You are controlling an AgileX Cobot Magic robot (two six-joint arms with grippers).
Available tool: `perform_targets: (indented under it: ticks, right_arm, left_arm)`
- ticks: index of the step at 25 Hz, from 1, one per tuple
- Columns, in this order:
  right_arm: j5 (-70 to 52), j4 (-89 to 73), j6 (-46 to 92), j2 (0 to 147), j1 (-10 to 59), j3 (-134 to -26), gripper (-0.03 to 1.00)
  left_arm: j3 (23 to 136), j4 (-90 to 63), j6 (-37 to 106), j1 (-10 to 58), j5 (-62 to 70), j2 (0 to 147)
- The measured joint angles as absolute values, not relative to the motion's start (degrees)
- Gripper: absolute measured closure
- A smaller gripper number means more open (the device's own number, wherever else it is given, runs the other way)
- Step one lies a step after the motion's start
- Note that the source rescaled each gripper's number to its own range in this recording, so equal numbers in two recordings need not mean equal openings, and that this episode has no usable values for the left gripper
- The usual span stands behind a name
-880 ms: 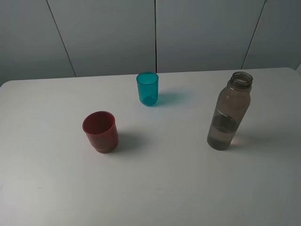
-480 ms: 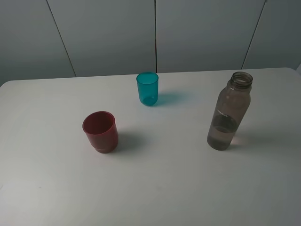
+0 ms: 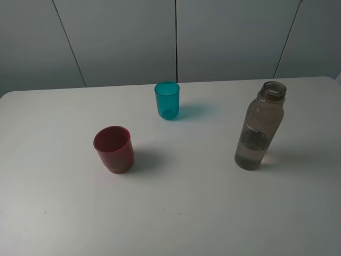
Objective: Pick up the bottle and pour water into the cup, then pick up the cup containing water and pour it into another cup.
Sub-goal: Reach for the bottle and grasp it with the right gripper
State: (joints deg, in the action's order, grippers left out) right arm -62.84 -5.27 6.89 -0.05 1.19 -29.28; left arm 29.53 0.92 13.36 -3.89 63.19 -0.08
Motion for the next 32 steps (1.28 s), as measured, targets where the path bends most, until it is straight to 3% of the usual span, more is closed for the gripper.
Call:
perform_targets:
  ticks: [32]
  right_arm:
    - [-62.8,-5.3,6.9,0.0,1.2,-29.3,-0.03]
  left_arm:
    - [29.5,0.9,13.2,-3.9,63.2,-0.1]
